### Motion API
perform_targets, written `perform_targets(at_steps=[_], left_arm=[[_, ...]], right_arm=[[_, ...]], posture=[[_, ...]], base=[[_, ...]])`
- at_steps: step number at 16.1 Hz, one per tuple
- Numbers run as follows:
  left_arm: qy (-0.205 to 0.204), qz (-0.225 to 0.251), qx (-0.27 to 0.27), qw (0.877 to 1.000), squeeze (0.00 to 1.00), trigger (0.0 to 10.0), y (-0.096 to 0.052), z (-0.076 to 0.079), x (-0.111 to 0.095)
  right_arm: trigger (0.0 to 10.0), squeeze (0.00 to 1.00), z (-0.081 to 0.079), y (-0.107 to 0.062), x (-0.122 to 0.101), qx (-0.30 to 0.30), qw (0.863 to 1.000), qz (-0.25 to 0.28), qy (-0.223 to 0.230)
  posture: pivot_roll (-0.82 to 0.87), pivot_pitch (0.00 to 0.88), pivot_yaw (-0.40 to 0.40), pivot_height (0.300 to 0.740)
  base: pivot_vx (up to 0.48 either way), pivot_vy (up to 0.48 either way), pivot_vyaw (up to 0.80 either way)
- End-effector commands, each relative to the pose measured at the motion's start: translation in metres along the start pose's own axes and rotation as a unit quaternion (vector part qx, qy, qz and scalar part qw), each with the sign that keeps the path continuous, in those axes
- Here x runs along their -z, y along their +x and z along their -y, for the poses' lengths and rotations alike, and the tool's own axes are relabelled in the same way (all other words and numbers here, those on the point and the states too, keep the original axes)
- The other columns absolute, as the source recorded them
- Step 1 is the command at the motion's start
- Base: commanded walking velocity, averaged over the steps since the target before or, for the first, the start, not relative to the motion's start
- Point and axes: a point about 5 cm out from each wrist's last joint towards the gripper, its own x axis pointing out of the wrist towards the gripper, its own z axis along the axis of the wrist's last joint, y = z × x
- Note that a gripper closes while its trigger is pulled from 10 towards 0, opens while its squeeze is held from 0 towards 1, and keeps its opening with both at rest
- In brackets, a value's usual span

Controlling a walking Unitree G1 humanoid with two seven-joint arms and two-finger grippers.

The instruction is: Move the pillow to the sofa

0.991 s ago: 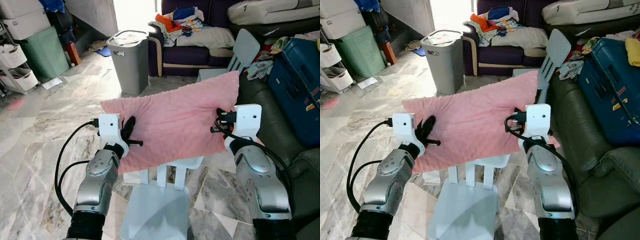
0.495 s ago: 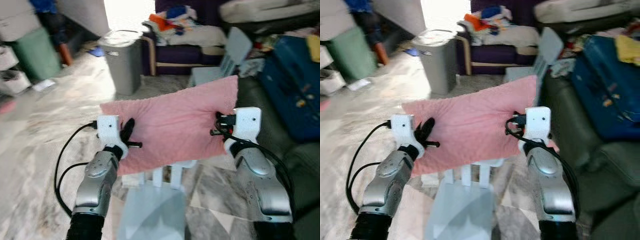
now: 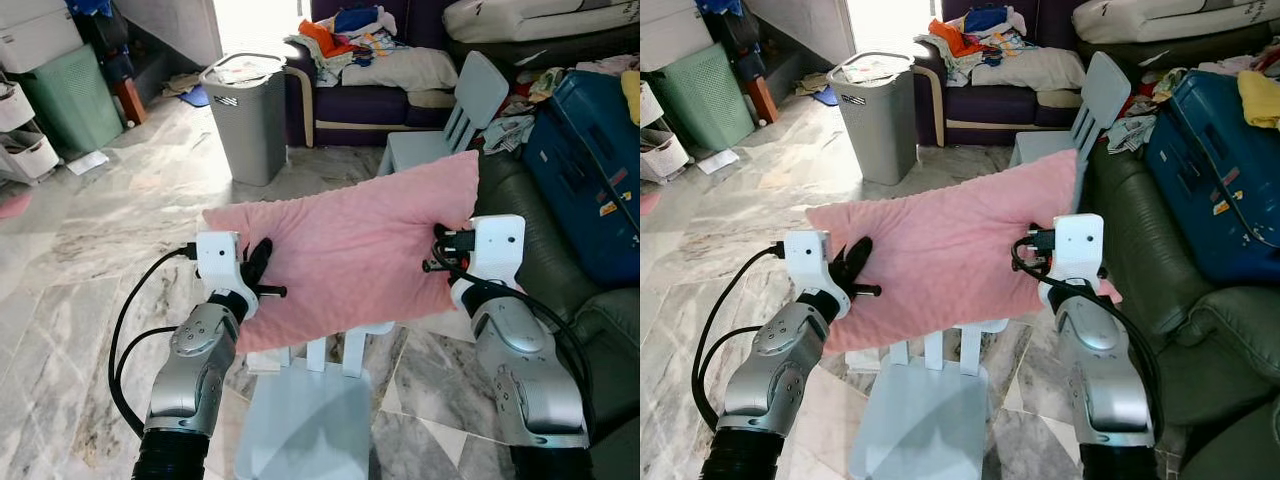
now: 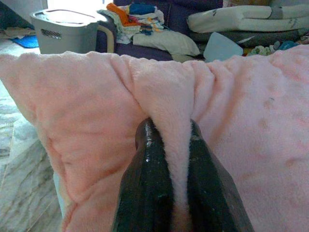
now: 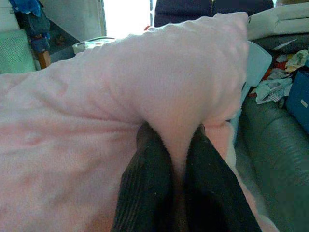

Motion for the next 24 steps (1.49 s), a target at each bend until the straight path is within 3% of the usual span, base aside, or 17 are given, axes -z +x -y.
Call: perform_targets(at_steps=[1, 5, 24], left_arm=[[0.003, 0.007, 0.007, 1.000, 0.00, 10.0, -0.0011, 0.0012, -0.0049], [-0.005, 0.006, 0.014, 1.000, 0.00, 10.0, -0.0004, 0.0038, -0.0053], [-0.008, 0.001, 0.011, 1.000, 0.00, 10.0, 0.0034, 0.0027, -0.0066]], right_arm=[[10.0, 0.00, -0.0018, -0.0013, -0.0087, -0.003, 1.000, 0.016, -0.004], [10.0, 0.00, -0.0017, -0.0008, -0.0092, -0.002, 1.000, 0.015, -0.004], [10.0, 0.00, 0.0015, 0.0024, -0.0115, 0.010, 1.000, 0.020, 0.003]], posture=[[-0.08, 0.000, 0.039, 0.740], [-0.08, 0.000, 0.039, 0.740], [-0.08, 0.000, 0.044, 0.740]], base=[[0.000, 0.000, 0.00], [-0.061, 0.000, 0.00], [-0.289, 0.000, 0.00]])
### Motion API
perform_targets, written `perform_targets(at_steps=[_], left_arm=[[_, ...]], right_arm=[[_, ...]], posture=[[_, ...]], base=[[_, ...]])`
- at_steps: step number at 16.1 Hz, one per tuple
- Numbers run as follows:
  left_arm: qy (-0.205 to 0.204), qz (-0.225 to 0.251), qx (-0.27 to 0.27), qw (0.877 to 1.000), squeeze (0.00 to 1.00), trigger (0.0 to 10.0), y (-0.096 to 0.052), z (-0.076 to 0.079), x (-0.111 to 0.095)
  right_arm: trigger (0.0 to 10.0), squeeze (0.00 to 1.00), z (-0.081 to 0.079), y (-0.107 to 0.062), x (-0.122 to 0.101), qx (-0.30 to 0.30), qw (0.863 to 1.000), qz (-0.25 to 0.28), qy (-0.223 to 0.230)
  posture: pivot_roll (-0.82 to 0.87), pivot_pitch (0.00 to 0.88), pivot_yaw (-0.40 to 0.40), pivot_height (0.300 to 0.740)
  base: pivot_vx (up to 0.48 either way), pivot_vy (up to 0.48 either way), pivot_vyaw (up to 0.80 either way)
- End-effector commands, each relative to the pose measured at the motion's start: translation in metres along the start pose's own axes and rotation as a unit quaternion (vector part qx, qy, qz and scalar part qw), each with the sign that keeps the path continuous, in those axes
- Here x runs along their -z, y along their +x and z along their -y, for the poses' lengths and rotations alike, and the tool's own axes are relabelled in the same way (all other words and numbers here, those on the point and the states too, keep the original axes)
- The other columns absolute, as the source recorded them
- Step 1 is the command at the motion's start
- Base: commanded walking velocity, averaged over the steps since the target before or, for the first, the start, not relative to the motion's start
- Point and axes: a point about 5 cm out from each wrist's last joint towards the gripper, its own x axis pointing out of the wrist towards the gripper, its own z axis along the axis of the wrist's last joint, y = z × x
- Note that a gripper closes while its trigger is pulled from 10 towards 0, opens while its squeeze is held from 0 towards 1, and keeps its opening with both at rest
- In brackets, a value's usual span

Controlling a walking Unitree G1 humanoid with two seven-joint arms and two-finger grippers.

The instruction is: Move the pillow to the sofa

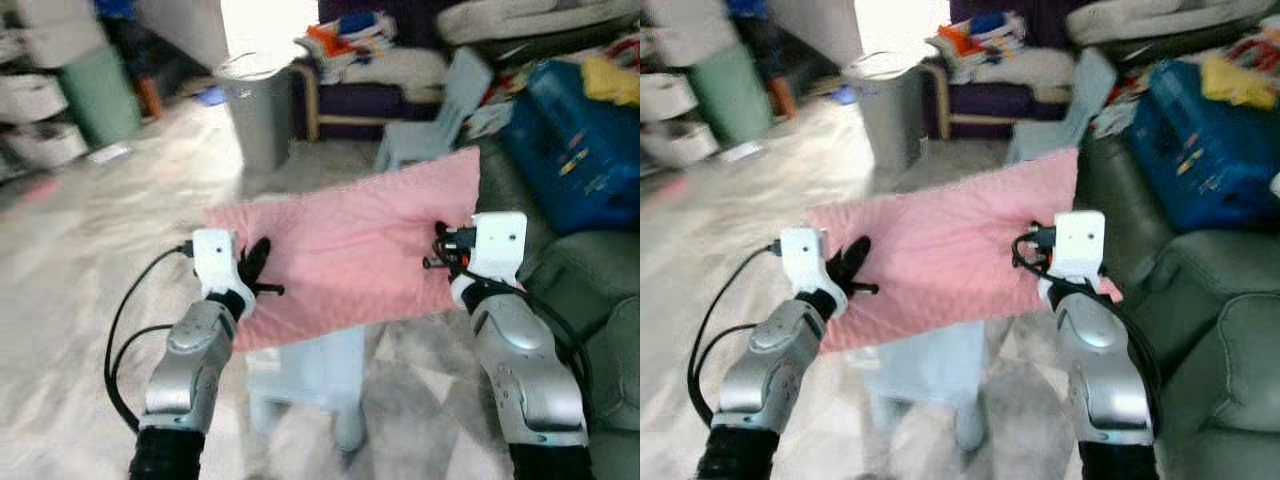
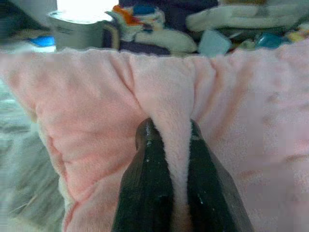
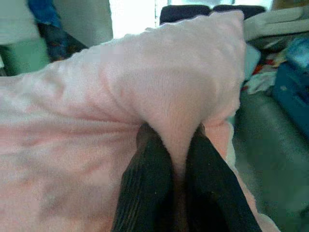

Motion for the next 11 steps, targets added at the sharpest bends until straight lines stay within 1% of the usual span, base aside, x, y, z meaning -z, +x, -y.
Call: perform_targets(at_steps=[1, 4, 11], left_arm=[[0.000, 0.006, 0.010, 1.000, 0.00, 10.0, 0.0022, 0.0040, -0.0042], [-0.002, 0.006, 0.010, 1.000, 0.00, 10.0, 0.0027, 0.0042, -0.0042], [-0.007, 0.007, 0.013, 1.000, 0.00, 10.0, 0.0023, 0.0024, -0.0046]], right_arm=[[10.0, 0.00, 0.0023, -0.0005, -0.0054, 0.005, 1.000, 0.012, 0.000], [10.0, 0.00, 0.0025, -0.0001, -0.0055, 0.004, 1.000, 0.011, 0.000], [10.0, 0.00, 0.0008, 0.0001, -0.0063, 0.001, 1.000, 0.014, 0.006]], posture=[[-0.08, 0.000, 0.044, 0.740], [-0.08, 0.000, 0.044, 0.740], [-0.08, 0.000, 0.044, 0.740]], base=[[-0.292, 0.000, 0.00], [-0.284, 0.000, 0.00], [0.000, 0.000, 0.00]])
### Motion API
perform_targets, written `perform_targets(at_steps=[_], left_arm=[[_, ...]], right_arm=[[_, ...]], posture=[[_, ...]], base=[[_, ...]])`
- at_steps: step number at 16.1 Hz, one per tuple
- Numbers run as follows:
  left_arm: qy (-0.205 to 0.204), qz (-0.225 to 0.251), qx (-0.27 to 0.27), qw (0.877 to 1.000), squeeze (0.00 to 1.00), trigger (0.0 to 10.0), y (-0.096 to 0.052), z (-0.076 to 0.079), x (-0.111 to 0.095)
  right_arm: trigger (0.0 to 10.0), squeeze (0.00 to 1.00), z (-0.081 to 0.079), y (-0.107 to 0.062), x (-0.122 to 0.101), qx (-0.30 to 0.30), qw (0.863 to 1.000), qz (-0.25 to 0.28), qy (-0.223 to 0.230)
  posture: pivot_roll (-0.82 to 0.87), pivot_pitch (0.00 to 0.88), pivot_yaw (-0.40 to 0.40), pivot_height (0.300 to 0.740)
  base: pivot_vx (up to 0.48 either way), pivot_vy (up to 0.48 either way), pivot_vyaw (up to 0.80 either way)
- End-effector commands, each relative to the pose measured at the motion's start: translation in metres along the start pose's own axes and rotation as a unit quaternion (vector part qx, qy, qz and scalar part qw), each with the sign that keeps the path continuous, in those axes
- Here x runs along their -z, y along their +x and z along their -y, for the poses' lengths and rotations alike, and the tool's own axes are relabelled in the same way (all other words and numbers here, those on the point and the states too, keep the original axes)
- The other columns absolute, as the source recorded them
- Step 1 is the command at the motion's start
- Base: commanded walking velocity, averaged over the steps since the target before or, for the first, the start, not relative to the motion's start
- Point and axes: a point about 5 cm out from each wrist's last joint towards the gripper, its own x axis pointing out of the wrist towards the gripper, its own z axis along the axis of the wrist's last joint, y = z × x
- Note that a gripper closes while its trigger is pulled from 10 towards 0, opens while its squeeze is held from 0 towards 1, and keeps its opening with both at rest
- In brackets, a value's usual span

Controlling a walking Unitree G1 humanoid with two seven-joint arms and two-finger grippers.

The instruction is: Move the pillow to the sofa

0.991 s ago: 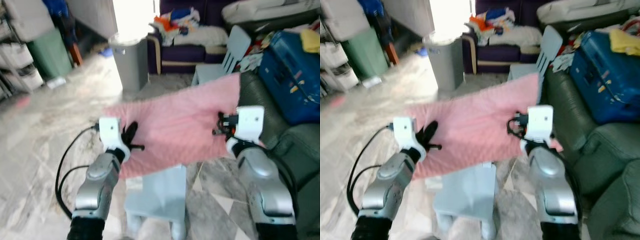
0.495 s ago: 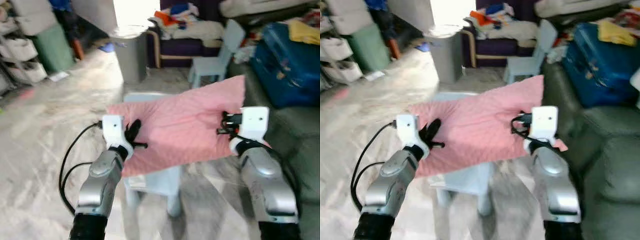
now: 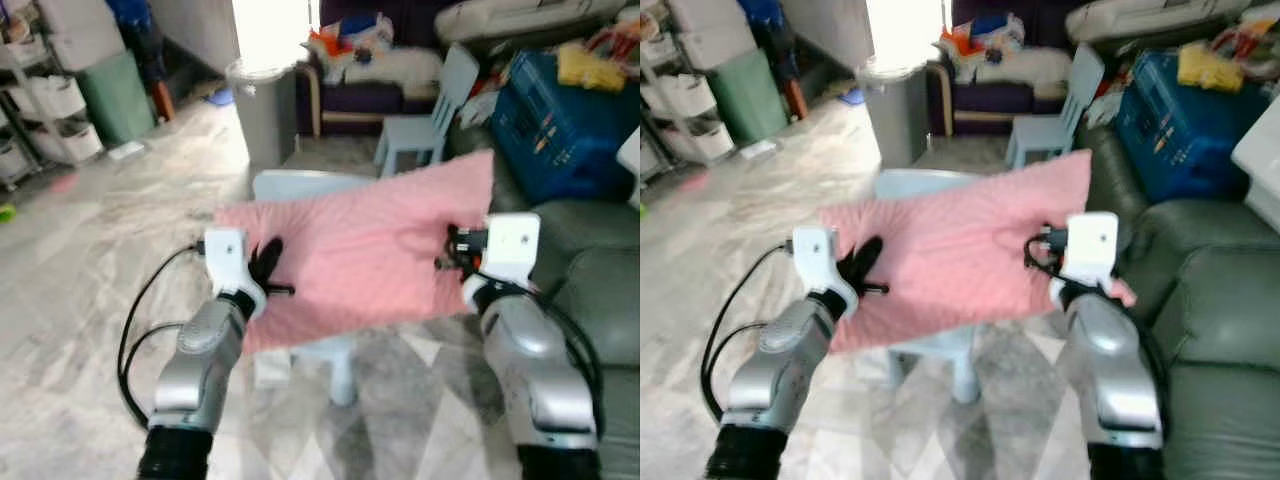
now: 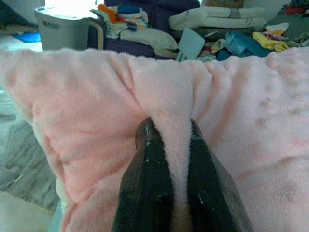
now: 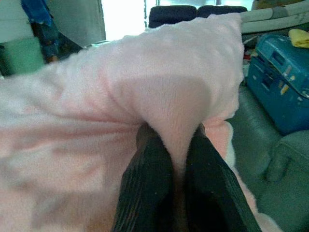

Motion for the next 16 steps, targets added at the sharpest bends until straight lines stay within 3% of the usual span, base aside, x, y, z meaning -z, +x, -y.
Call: perform_targets(at_steps=[1, 3, 16], left_arm=[[0.003, 0.009, -0.003, 1.000, 0.00, 10.0, 0.001, -0.002, -0.006], [0.003, 0.009, -0.002, 1.000, 0.00, 10.0, 0.001, -0.003, -0.006], [0.024, 0.014, -0.005, 1.000, 0.00, 10.0, -0.005, -0.009, -0.013]], right_arm=[[10.0, 0.00, -0.006, 0.002, -0.011, -0.013, 1.000, 0.021, 0.003], [10.0, 0.00, -0.006, 0.003, -0.010, -0.014, 1.000, 0.018, 0.003], [10.0, 0.00, -0.020, 0.013, -0.005, -0.032, 0.999, 0.015, 0.013]], posture=[[-0.08, 0.000, 0.044, 0.740], [-0.08, 0.000, 0.044, 0.740], [0.02, 0.000, 0.038, 0.740]], base=[[0.000, 0.000, 0.00], [0.000, 0.000, 0.00], [0.000, 0.000, -0.78]])
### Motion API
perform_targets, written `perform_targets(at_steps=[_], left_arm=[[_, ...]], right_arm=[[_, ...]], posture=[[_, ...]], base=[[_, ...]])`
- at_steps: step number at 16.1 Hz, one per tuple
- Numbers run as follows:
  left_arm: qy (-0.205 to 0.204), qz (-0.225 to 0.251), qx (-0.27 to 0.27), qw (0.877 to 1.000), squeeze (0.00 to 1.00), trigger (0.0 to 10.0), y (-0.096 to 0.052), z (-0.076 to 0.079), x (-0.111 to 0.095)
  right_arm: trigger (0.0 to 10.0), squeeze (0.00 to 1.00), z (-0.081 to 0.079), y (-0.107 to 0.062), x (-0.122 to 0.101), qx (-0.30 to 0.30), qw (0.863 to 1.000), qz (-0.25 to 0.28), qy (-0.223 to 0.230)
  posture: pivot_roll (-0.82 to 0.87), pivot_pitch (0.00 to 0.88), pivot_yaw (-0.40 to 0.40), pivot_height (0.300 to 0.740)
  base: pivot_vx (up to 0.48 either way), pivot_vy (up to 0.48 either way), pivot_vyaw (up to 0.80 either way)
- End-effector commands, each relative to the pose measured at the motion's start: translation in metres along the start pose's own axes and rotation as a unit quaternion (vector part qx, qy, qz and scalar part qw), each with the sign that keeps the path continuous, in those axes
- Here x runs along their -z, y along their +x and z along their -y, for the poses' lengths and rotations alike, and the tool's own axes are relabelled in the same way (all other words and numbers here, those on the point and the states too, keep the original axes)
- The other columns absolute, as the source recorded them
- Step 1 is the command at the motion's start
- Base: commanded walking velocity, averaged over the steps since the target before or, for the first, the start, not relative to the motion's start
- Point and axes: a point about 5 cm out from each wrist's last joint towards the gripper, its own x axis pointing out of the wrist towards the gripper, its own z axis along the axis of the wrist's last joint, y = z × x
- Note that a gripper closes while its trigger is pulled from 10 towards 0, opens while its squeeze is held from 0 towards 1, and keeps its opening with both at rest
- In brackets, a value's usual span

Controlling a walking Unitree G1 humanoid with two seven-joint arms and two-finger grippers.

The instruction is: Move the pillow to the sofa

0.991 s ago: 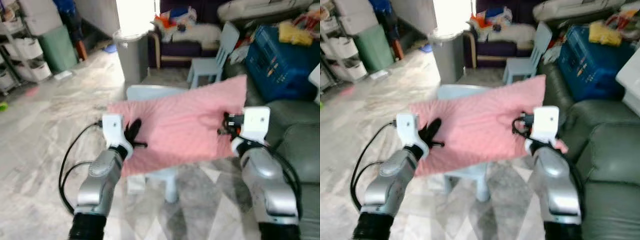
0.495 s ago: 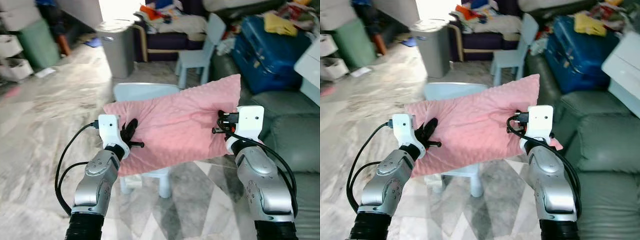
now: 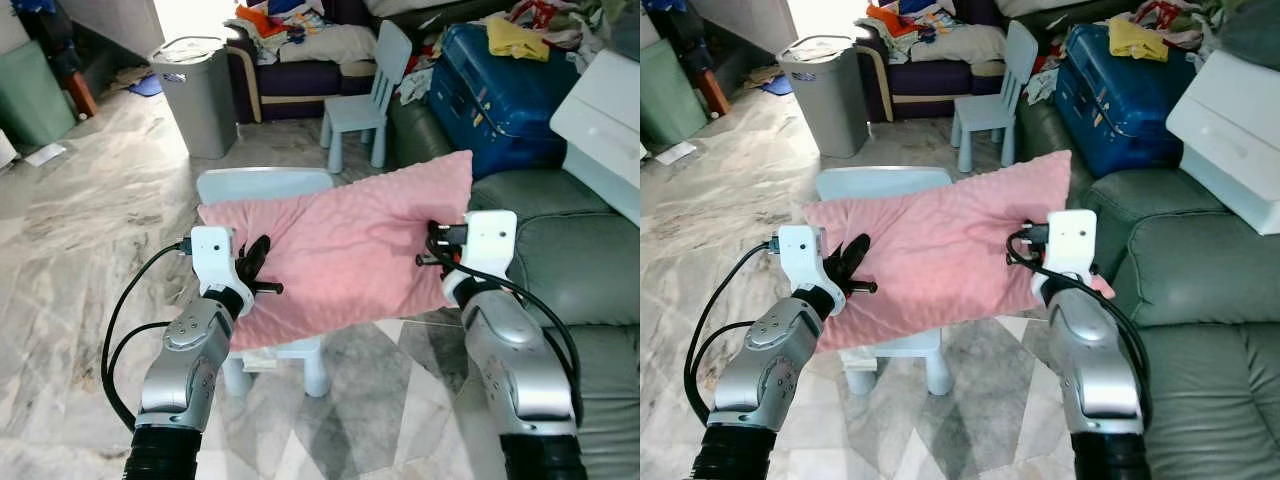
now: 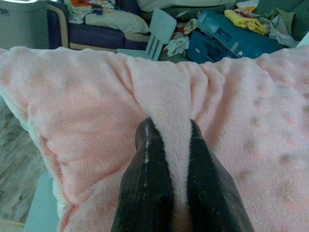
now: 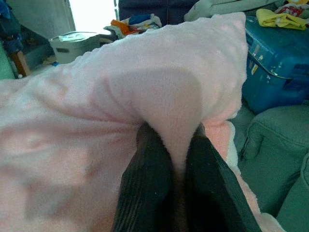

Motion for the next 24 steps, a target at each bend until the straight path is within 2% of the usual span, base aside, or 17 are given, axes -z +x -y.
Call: perform_targets(at_steps=[1, 13, 18, 21, 24], left_arm=[[0.012, 0.012, 0.001, 1.000, 0.00, 10.0, -0.001, -0.001, -0.008], [0.026, 0.011, -0.001, 1.000, 0.00, 10.0, 0.003, 0.001, -0.009], [0.008, 0.007, 0.001, 1.000, 0.00, 10.0, 0.002, 0.007, -0.003], [0.008, 0.001, 0.021, 1.000, 0.00, 10.0, 0.005, 0.014, 0.000], [0.008, 0.003, 0.022, 1.000, 0.00, 10.0, 0.009, 0.013, -0.003]], right_arm=[[10.0, 0.00, -0.005, 0.004, -0.007, -0.009, 1.000, 0.018, 0.001], [10.0, 0.00, -0.005, 0.004, -0.005, -0.006, 1.000, 0.024, 0.008], [10.0, 0.00, -0.003, 0.004, -0.011, -0.014, 0.999, 0.031, -0.003], [10.0, 0.00, 0.001, -0.001, -0.009, -0.002, 1.000, 0.027, -0.005], [10.0, 0.00, 0.001, -0.004, -0.009, -0.001, 1.000, 0.026, -0.006]], posture=[[0.02, 0.000, 0.038, 0.740], [0.02, 0.000, 0.038, 0.740], [-0.03, 0.000, 0.030, 0.740], [-0.06, 0.000, 0.043, 0.740], [-0.07, 0.000, 0.046, 0.740]], base=[[0.000, 0.000, -0.79], [0.000, 0.000, -0.77], [0.000, 0.000, 0.00], [0.000, 0.361, 0.00], [0.000, 0.449, 0.00]])
